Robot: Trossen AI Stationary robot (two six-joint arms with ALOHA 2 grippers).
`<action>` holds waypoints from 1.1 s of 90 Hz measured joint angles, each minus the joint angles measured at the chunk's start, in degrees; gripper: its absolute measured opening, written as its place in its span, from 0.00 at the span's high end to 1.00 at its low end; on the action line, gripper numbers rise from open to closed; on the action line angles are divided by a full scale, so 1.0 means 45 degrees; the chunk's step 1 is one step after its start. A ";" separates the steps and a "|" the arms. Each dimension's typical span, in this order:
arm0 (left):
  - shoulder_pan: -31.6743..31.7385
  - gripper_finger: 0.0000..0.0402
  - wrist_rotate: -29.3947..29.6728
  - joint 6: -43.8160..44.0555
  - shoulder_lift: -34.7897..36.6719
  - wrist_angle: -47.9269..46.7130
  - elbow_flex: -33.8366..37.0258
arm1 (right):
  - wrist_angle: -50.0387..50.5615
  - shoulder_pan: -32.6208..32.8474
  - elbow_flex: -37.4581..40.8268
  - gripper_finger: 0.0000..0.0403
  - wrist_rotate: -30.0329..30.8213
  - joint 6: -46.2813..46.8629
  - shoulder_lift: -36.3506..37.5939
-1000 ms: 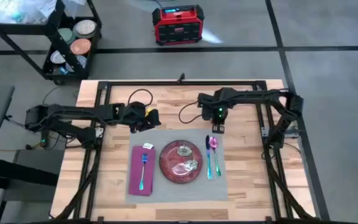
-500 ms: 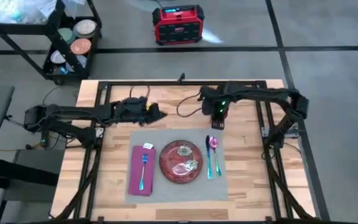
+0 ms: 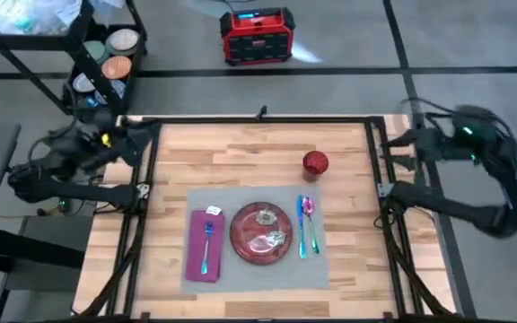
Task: Set table place
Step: Return to Home Position
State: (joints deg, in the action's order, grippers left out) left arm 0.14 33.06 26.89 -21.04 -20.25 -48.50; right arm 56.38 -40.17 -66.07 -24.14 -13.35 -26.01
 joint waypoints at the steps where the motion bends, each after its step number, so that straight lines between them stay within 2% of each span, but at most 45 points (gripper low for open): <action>1: -0.0020 0.74 0.0054 0.0006 0.0153 0.0064 0.0155 | -0.0206 -0.0068 0.0304 0.71 0.0000 0.0258 0.0237; 8: -0.0039 0.74 0.0111 0.0172 0.1257 0.0606 0.1420 | -0.1341 -0.0344 0.2960 0.71 -0.0135 0.2413 0.1775; 13: -0.0039 0.74 0.0112 0.0629 0.1861 0.1397 0.2546 | -0.2582 -0.0383 0.5111 0.71 -0.1194 0.4641 0.2706; 18: -0.0039 0.74 -0.0115 0.0790 0.2317 0.2189 0.3851 | -0.5566 -0.0351 0.7220 0.71 -0.2893 0.7193 0.3635; 22: -0.0039 0.74 -0.0215 0.0696 0.2663 0.2757 0.5000 | -0.8337 -0.0289 0.8783 0.71 -0.3660 0.8943 0.4484; 28: -0.0040 0.74 0.0014 0.0315 0.3155 0.4452 0.6696 | -1.1688 -0.0150 1.0748 0.71 -0.3749 1.0964 0.5652; 38: -0.0066 0.74 -0.0090 0.0385 0.4279 0.6794 0.9485 | -1.5031 0.0249 1.3036 0.71 -0.3883 1.3080 0.5644; 43: -0.0102 0.74 -0.0143 0.1346 0.4666 0.6634 1.0695 | -1.5997 0.0480 1.3700 0.71 -0.3906 1.3229 0.5714; 51: -0.0151 0.74 -0.0346 0.1955 0.4580 0.4969 1.0423 | -1.6359 0.0871 1.4598 0.71 -0.3375 1.3160 0.5742; 54: -0.0186 0.74 -0.0476 0.1712 0.4506 0.5075 1.0432 | -1.6450 0.0980 1.4574 0.71 -0.3304 1.2704 0.5714; 59: -0.0219 0.74 -0.0660 0.1323 0.4363 0.5407 1.0538 | -1.5681 0.1144 1.4566 0.71 -0.2932 1.1442 0.5738; 67: -0.0207 0.74 -0.0713 0.0711 0.4459 0.5960 1.0614 | -1.4101 0.1378 1.4587 0.72 -0.1244 0.9668 0.5745; 74: -0.0182 0.74 -0.0663 0.0299 0.4548 0.6030 1.0623 | -1.3577 0.1509 1.4587 0.73 -0.0404 0.8735 0.5746; 84: -0.0180 0.74 -0.0556 -0.0675 0.4540 0.6108 1.0594 | -1.3579 0.1733 1.4591 0.73 -0.0319 0.8323 0.5753; 99: -0.0190 0.74 -0.0480 -0.1027 0.4512 0.5536 1.0600 | -1.3527 0.2115 1.4596 0.73 -0.0573 0.7727 0.5719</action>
State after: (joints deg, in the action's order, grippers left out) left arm -0.71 30.90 22.27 -0.73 4.66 -0.80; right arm -4.49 -30.65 -0.38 -26.72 21.43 -0.27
